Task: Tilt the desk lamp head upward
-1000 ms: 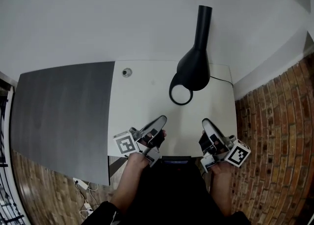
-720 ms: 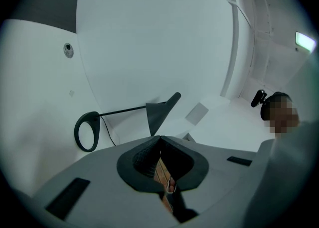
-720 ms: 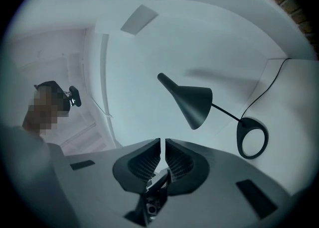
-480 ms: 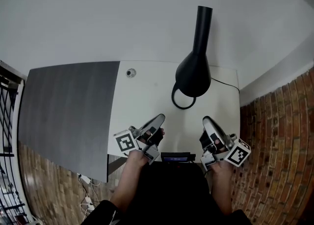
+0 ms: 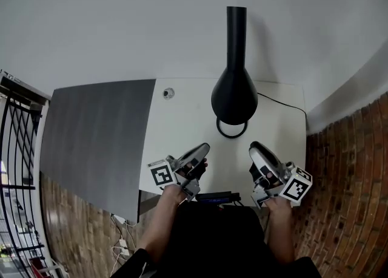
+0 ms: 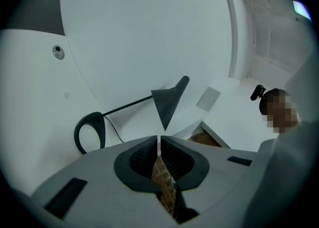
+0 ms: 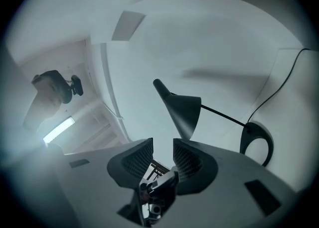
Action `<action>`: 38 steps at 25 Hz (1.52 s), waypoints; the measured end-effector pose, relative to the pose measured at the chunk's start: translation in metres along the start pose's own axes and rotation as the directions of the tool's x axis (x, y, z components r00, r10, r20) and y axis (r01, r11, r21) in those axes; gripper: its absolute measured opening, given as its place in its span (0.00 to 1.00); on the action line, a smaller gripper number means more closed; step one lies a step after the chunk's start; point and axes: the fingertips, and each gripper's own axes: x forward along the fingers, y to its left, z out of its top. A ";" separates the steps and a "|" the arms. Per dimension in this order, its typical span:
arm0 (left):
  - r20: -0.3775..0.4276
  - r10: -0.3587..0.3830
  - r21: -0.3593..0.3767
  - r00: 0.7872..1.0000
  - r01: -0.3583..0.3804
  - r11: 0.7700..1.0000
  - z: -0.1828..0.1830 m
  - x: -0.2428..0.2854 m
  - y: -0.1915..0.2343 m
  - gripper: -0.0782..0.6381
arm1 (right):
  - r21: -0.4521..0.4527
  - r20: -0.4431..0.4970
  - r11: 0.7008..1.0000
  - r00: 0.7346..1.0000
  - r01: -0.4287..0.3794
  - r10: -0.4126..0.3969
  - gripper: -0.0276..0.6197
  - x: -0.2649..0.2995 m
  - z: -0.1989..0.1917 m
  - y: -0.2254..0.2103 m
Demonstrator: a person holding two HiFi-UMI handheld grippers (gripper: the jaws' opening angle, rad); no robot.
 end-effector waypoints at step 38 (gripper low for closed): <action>-0.253 0.233 -0.282 0.939 -0.302 0.911 -0.060 0.087 0.222 0.12 | -0.088 -0.166 0.969 0.955 0.233 -0.245 0.21 0.051 -0.035 -0.070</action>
